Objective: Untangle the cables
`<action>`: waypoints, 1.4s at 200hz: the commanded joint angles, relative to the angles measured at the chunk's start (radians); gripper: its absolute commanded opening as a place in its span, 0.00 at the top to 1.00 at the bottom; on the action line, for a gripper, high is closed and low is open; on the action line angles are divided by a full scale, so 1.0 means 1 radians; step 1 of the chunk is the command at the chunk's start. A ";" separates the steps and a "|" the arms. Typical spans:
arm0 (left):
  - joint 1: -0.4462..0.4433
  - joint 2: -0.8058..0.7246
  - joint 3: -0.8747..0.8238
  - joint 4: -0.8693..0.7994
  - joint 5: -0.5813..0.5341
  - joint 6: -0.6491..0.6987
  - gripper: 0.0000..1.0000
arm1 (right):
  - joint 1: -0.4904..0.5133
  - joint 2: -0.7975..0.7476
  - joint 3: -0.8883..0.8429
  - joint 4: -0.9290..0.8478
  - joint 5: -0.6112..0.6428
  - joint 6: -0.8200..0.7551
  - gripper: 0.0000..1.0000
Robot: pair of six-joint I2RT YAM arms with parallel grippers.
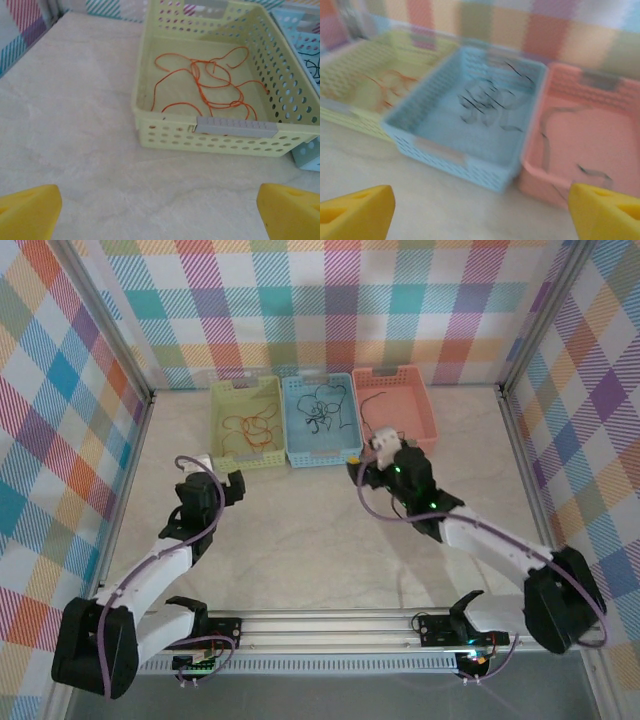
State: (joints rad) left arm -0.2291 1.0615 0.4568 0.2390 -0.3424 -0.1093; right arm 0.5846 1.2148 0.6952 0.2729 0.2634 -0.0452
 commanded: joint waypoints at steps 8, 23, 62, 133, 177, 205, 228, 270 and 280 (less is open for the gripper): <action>0.028 0.164 -0.029 0.257 0.074 0.207 0.00 | -0.102 -0.128 -0.162 0.055 0.111 0.018 0.08; 0.030 0.254 -0.019 0.285 0.062 0.224 0.00 | -0.163 -0.167 -0.227 0.058 0.117 0.047 0.07; 0.070 0.365 -0.049 0.480 0.130 0.205 0.00 | -0.303 -0.151 -0.374 0.214 0.102 0.013 0.04; 0.135 0.502 -0.067 0.628 0.191 0.148 0.00 | -0.474 0.154 -0.432 0.691 -0.051 0.026 0.05; 0.159 0.504 -0.030 0.554 0.267 0.144 0.00 | -0.563 0.334 -0.301 0.616 -0.185 0.078 0.00; 0.163 0.502 -0.032 0.557 0.272 0.145 0.00 | -0.565 0.313 -0.296 0.573 -0.187 0.078 0.00; 0.163 0.502 -0.032 0.557 0.272 0.144 0.00 | -0.564 0.317 -0.293 0.572 -0.202 0.069 0.00; 0.164 0.501 -0.033 0.557 0.272 0.144 0.00 | -0.563 0.317 -0.290 0.566 -0.213 0.065 0.00; 0.164 0.502 -0.032 0.557 0.272 0.144 0.00 | -0.565 0.317 -0.290 0.566 -0.213 0.064 0.00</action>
State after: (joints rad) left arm -0.0765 1.5570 0.4091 0.7849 -0.0864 0.0448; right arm 0.0242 1.5475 0.3893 0.8356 0.0750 0.0181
